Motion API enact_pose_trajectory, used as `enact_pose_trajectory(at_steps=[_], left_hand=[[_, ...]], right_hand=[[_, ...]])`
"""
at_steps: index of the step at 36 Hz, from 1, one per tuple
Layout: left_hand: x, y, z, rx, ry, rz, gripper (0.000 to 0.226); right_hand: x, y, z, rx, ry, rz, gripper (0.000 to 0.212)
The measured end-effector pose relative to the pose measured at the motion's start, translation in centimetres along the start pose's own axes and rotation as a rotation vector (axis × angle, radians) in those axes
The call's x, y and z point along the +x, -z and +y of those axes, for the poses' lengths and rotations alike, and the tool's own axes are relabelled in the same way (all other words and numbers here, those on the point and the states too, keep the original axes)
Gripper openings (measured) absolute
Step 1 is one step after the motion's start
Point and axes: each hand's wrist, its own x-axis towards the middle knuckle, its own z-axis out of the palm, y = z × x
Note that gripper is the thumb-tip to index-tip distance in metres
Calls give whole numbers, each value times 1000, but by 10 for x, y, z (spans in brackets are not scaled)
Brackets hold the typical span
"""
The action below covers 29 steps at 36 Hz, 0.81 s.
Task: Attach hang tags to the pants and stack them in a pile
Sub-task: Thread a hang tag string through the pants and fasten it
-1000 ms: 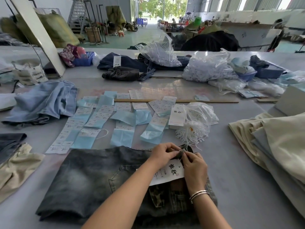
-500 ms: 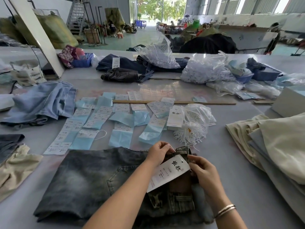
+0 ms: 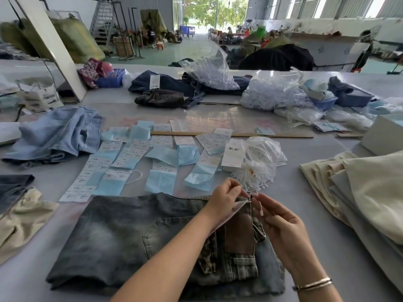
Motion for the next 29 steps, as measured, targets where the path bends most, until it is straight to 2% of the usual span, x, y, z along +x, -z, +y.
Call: enact_pose_trajectory(at_steps=[3, 7, 11, 14, 23, 29], left_hand=[[-3, -9, 3, 32, -54, -57, 18], [-7, -12, 1, 18, -85, -80, 10], [-13, -13, -7, -89, -47, -99, 15], [-16, -14, -15, -76, -52, -114, 17], [-20, -23, -24, -111, -52, -99, 13], [-23, -27, -32, -13, -84, -27, 11]], right_hand=[[0, -4, -1, -58, 12, 6, 35], [0, -3, 0, -100, 55, 121, 22], [1, -3, 1, -80, 49, 155, 27], [2, -4, 0, -93, 45, 177, 21], [8, 9, -9, -384, 146, 229, 21], [14, 21, -3, -525, 89, 244, 27]])
